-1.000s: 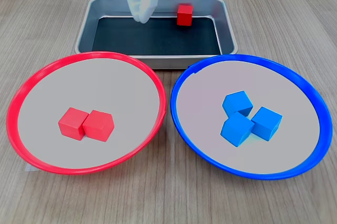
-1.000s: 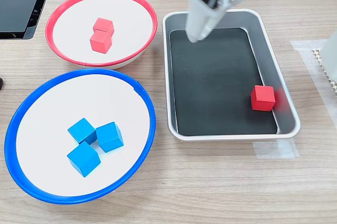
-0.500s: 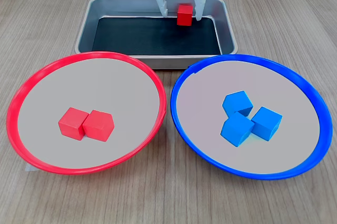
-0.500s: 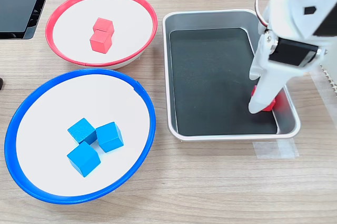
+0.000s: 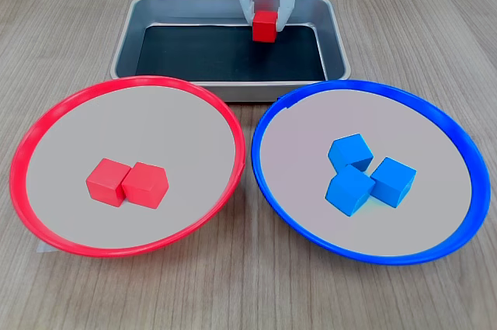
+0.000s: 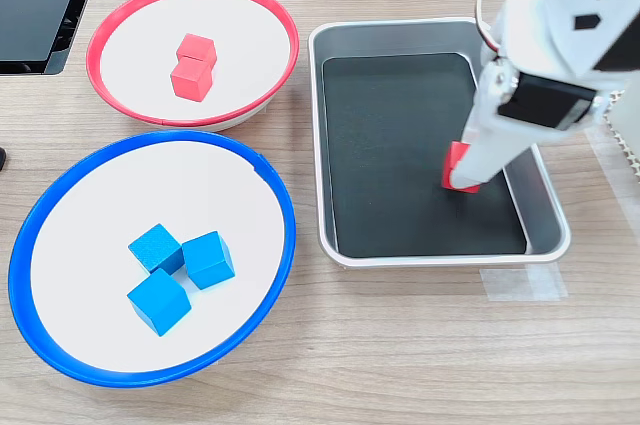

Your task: Move six blocks from tray to matching dishes

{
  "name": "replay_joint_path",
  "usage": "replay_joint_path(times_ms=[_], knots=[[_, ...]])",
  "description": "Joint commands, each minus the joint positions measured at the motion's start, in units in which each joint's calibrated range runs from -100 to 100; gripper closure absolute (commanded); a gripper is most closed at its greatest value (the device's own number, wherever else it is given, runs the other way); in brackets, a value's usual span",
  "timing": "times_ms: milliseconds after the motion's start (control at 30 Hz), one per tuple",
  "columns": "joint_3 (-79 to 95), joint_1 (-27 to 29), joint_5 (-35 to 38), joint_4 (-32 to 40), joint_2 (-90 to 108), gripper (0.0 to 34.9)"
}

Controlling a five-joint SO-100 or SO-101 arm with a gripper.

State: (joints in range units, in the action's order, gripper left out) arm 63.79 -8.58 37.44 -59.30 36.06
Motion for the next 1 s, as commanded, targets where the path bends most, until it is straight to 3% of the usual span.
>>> replay_joint_path(times_ms=[0, 133, 333, 367, 400, 433, 467, 567, 700, 733, 767, 833, 867, 967], knots=[[-17.87, 4.11, -9.91, 5.44, -8.13, 34.8], [-41.26, 11.45, -16.85, 8.0, -24.68, 34.8], [-58.19, 17.1, -16.51, 10.8, -40.97, 34.7], [-58.38, 17.57, -15.38, 11.55, -42.16, 32.7], [-58.1, 18.04, -14.16, 12.46, -43.18, 24.3], [-57.19, 18.42, -12.7, 13.2, -43.87, 13.6], [-56.1, 18.61, -11.87, 14.02, -43.95, 10.6], [-53.01, 19.08, -10.16, 15.67, -42.59, 8.3], [-45.09, 18.8, -9.23, 17.57, -34.31, 11.6], [-41.63, 18.51, -9.33, 18.89, -30.73, 14.1], [-37.99, 18.04, -9.62, 20.46, -27.23, 17.5], [-29.06, 16.54, -11.58, 25.0, -18.62, 30.5], [-23.51, 15.6, -13.63, 27.64, -13.25, 34.7], [-7.03, 13.15, -20.17, 33.59, 3.38, 34.8]])
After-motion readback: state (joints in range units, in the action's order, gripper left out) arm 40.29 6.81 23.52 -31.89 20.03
